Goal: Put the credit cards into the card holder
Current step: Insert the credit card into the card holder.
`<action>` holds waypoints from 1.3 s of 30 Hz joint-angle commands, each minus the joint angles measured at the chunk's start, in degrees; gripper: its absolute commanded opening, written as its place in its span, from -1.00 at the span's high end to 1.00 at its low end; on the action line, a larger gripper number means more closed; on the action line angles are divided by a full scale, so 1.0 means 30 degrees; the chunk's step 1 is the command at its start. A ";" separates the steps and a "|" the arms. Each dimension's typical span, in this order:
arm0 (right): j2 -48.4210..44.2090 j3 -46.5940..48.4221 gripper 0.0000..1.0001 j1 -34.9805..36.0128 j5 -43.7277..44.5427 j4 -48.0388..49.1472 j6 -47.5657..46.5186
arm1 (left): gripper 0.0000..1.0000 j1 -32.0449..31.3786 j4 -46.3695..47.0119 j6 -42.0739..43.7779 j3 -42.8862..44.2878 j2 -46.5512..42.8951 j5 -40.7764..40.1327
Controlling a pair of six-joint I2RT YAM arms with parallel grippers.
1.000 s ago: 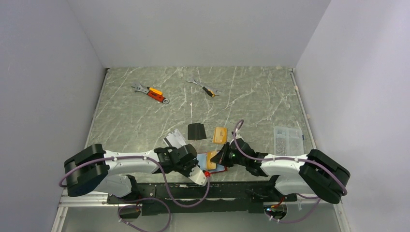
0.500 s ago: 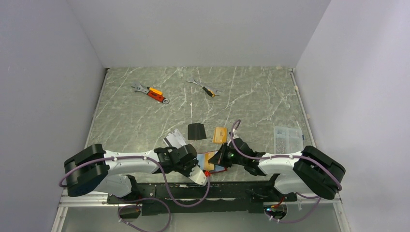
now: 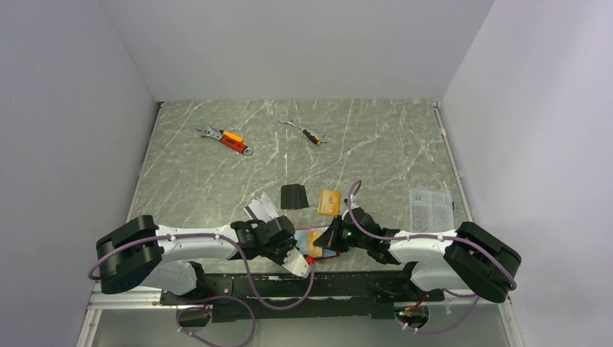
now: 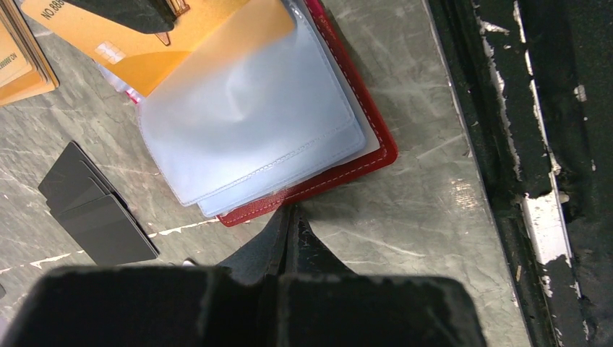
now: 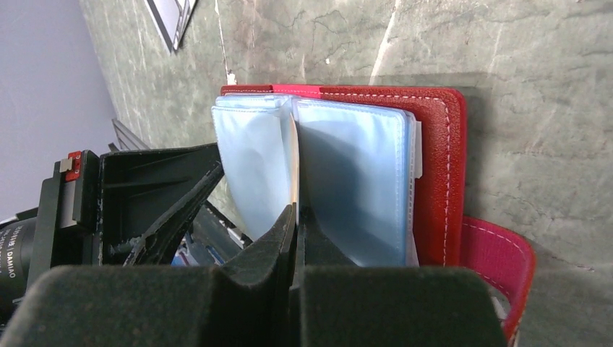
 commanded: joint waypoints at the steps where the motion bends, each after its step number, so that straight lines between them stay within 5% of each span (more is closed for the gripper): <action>1: 0.0438 -0.0621 1.00 0.0122 -0.0466 -0.2245 -0.0532 | 1.00 -0.0150 -0.1019 -0.0203 -0.0551 0.0665 0.0407; 18: 0.3312 0.0863 1.00 -0.0268 -0.2634 -0.1242 -0.2529 | 1.00 -0.0121 -0.1106 0.0137 0.0064 0.0692 0.0170; 25: 0.2418 0.1685 0.99 -0.0381 -0.2025 -0.4795 -0.3601 | 1.00 0.0276 -0.1250 0.0400 0.0293 0.0716 0.0179; 30: 0.1144 0.1857 0.34 -0.0383 -0.1325 -0.6784 -0.3773 | 1.00 0.0577 -0.1171 0.0512 0.0143 0.0377 0.0260; 39: 0.0544 0.3788 0.01 -0.0350 -0.0156 -1.0062 -0.4362 | 1.00 0.0846 -0.0979 0.0595 -0.0020 -0.0538 0.0445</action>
